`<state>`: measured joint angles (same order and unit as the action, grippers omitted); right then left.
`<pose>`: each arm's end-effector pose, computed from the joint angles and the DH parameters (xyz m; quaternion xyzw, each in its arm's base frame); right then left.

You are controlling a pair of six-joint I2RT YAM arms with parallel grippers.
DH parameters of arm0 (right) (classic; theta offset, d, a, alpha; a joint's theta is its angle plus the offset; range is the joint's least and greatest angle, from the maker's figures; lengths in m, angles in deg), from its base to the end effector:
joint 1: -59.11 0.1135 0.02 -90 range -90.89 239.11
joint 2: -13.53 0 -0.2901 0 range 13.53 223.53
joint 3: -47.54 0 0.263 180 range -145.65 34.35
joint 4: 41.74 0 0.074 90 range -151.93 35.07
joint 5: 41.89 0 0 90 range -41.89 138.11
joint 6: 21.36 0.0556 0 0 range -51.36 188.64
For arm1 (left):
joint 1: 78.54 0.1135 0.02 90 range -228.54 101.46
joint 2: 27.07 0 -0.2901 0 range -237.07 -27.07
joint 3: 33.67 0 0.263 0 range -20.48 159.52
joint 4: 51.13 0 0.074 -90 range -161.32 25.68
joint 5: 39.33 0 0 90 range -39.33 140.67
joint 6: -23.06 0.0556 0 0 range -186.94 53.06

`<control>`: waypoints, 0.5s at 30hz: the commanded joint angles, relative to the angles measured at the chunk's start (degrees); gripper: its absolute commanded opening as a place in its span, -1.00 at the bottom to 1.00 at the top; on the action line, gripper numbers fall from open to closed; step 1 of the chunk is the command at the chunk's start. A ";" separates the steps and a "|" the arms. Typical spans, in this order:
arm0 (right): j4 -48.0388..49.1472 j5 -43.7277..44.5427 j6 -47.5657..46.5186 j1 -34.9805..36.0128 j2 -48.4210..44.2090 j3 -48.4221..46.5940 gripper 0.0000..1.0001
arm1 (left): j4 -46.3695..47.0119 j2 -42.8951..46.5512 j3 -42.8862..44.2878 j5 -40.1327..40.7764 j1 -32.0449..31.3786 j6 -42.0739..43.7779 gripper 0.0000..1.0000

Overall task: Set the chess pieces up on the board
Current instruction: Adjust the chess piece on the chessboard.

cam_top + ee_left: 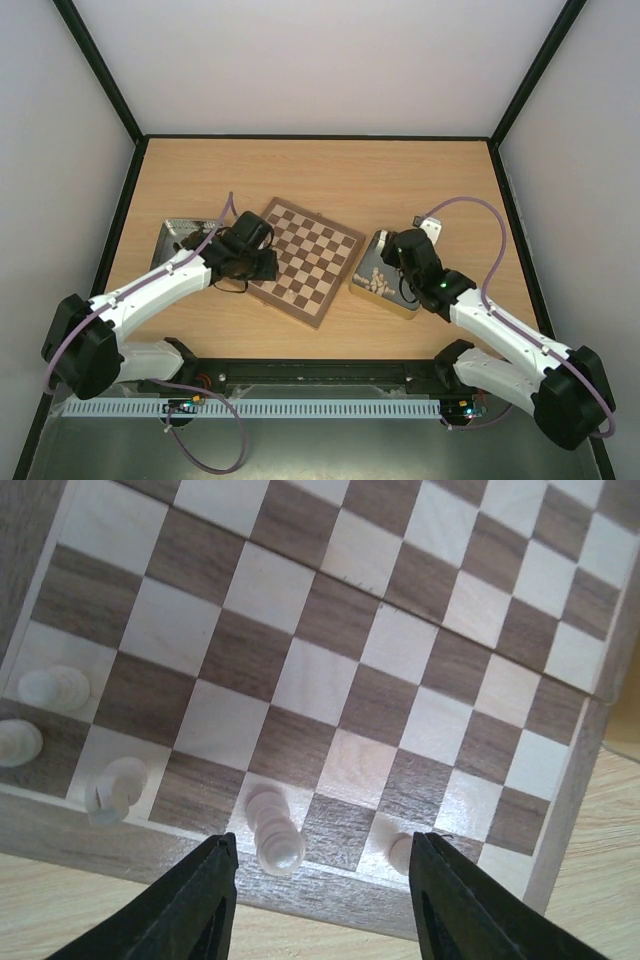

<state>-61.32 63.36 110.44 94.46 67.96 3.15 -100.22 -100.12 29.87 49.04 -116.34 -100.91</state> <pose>0.1889 0.1160 0.2405 0.1148 0.8516 0.2211 0.4612 0.2063 -0.1620 0.2369 0.0360 0.9619 -0.1697 0.2112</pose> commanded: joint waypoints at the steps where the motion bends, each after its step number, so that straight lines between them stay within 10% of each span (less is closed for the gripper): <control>1: -10.67 1.28 4.03 -3.17 1.93 -1.90 0.16 | 2.82 1.99 0.78 1.47 0.88 1.28 0.05; 15: -10.19 -0.26 4.83 -5.38 6.25 -1.67 0.15 | 5.49 -7.50 -1.97 -7.45 3.80 5.97 -0.05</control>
<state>-71.27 62.77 114.29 89.43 73.14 3.00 -96.02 -106.00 28.86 45.41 -112.58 -97.09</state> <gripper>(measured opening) 0.575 0.496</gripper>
